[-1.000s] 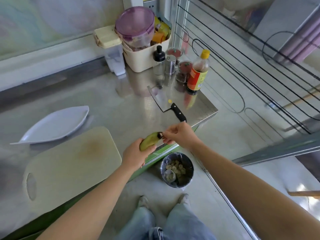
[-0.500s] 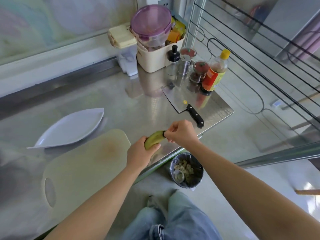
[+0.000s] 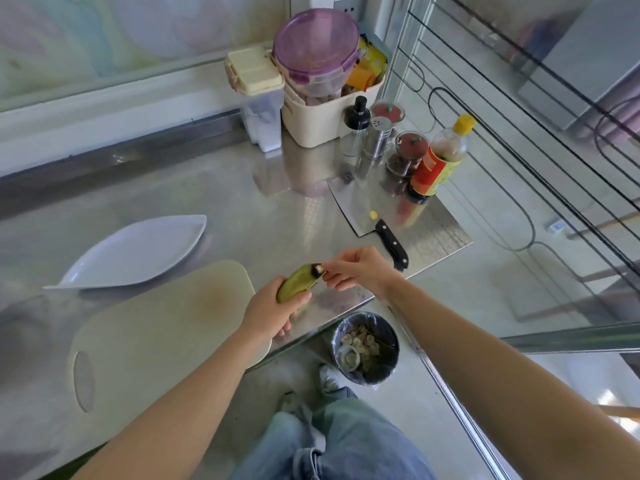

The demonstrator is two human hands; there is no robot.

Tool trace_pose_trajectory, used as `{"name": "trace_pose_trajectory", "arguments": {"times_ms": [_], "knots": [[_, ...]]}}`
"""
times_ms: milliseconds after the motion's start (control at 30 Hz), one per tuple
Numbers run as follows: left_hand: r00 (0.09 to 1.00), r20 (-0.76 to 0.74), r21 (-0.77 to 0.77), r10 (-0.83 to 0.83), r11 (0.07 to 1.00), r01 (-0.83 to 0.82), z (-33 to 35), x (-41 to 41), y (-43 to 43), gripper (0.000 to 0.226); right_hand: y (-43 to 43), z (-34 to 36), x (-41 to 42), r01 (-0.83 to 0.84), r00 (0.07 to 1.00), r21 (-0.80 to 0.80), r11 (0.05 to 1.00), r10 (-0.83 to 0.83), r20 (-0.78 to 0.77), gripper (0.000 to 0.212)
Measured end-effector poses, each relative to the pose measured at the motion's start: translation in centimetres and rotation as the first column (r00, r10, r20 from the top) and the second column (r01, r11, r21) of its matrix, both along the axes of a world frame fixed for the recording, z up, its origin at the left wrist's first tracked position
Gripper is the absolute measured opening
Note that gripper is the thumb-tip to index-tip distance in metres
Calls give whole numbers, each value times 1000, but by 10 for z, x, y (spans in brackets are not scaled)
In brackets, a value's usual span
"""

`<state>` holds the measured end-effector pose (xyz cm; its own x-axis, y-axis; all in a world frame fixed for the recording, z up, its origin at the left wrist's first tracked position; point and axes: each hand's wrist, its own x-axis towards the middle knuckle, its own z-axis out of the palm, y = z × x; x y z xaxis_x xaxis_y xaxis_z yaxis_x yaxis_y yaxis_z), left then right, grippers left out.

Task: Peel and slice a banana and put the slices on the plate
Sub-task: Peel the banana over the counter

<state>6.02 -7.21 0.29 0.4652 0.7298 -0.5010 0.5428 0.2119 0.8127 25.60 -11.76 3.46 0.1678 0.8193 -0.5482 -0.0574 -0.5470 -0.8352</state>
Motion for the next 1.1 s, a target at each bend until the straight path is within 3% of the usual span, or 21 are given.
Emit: {"name": "trace_pose_trajectory", "arguments": {"times_ms": [67, 167, 300, 433, 600, 700, 767, 833, 900, 1033, 1100], "knots": [[998, 51, -92, 30, 995, -25, 3, 2, -1, 24, 6, -3, -1, 45, 995, -13, 999, -43, 91, 12], [960, 246, -313, 134, 948, -52, 11, 4, -4, 29, 12, -11, 0, 182, 967, -48, 982, -170, 189, 13], [898, 409, -423, 163, 906, 28, 17, 6, -6, 37, 12, -24, -1, 242, 955, -144, 959, -209, 212, 15], [829, 460, -530, 318, 848, -31, 18, 11, -8, 34, 14, -31, -2, 241, 951, -200, 950, -191, 242, 15], [825, 436, -577, 359, 815, -49, 14, 10, -8, 49, 20, -30, 5, 206, 928, -175, 963, -135, 349, 18], [875, 355, -462, 330, 875, -143, 12, 11, -6, 48, 21, -18, 4, 212, 908, -48, 976, -178, 380, 19], [918, 253, -297, 305, 928, -226, 9, 11, -4, 35, 24, -2, 0, 140, 952, 43, 989, -147, 267, 33], [935, 198, -177, 294, 949, -261, 6, 13, -4, 25, 29, 11, -7, -14, 992, 82, 997, 3, 123, 42], [936, 179, -113, 303, 951, -287, 5, 14, -4, 22, 32, 19, -12, -89, 994, 81, 993, 84, 65, 39], [930, 137, -7, 341, 939, -344, -2, 12, -3, 22, 34, 19, -10, -40, 993, 49, 998, 46, -113, 28], [939, 74, 120, 335, 932, -342, -8, 10, -2, 23, 35, 20, -9, -13, 976, -13, 1000, 10, -217, 23]]}}
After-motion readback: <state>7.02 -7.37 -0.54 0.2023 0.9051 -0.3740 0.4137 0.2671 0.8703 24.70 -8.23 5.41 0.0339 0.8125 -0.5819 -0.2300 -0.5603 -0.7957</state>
